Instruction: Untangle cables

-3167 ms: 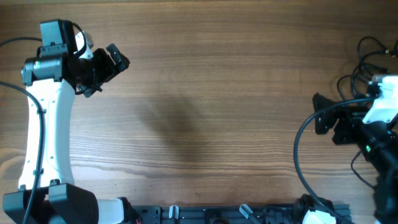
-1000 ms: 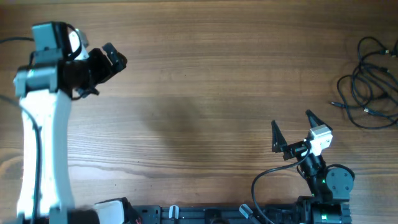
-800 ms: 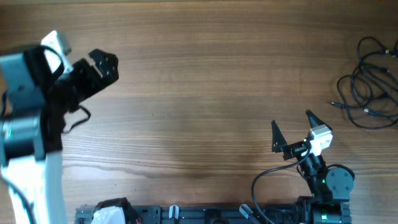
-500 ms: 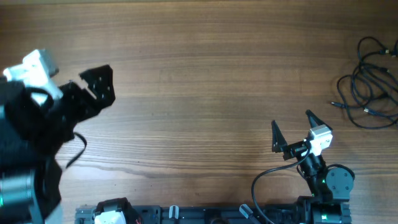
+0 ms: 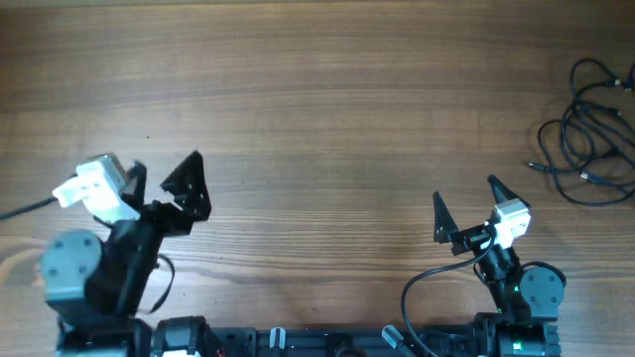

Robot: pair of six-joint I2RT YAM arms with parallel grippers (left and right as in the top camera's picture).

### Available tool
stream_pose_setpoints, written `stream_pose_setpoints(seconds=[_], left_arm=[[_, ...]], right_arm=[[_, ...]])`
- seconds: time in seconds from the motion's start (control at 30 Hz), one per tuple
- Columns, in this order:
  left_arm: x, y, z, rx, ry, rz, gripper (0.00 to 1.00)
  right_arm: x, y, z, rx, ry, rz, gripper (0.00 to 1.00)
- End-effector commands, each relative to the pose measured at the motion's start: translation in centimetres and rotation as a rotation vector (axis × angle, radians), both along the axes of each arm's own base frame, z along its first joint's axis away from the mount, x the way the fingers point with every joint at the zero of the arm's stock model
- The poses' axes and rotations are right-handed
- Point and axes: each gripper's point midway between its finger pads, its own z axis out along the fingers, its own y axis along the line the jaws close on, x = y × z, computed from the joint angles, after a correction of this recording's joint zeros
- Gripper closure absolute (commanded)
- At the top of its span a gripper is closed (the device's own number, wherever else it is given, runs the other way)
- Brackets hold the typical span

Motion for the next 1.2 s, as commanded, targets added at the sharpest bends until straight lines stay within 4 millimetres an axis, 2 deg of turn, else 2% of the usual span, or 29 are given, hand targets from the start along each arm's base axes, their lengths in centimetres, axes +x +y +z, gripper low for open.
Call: stream_pose_setpoints(seconds=[0.0,0.17,0.27,0.37,0.6,0.87,1.03,1.1,1.17], left_arm=[[1.0,1.0,-1.7,0.023,-0.163,0.056,0.0],[1.1,1.1,-2.8,0.054,-0.389,0.064,0.0],[0.7,1.3,-5.5,0.104,-0.411,0.092,0.0],[0.4,1.2,-7.0,0.159,-0.419,0.089,0.0],[0.3,2.6,-9.7,0.196,-0.367,0.167,0.0],[0.4,2.7,-11.5,0.195,-0.356,0.18,0.0],[0.8,2.3,-14.7,0.193,-0.265,0.157,0.0],[0.8,2.3,-17.0,0.201,-0.171,0.146,0.0],[0.8,2.3,-17.0,0.201,-0.17,0.143,0.0]], right_arm=[[0.0,-0.1,0.2,0.012,-0.007,-0.01,0.0],[0.0,-0.1,0.2,0.012,-0.007,-0.01,0.0],[0.0,-0.1,0.2,0.013,-0.007,-0.01,0.0],[0.0,-0.1,0.2,0.013,-0.007,-0.01,0.0],[0.0,-0.1,0.2,0.012,-0.007,-0.01,0.0],[0.0,-0.1,0.2,0.013,-0.007,-0.01,0.0],[0.0,-0.1,0.2,0.013,-0.007,-0.01,0.0],[0.0,-0.1,0.2,0.013,-0.007,-0.01,0.0],[0.0,-0.1,0.2,0.013,-0.007,-0.01,0.0]])
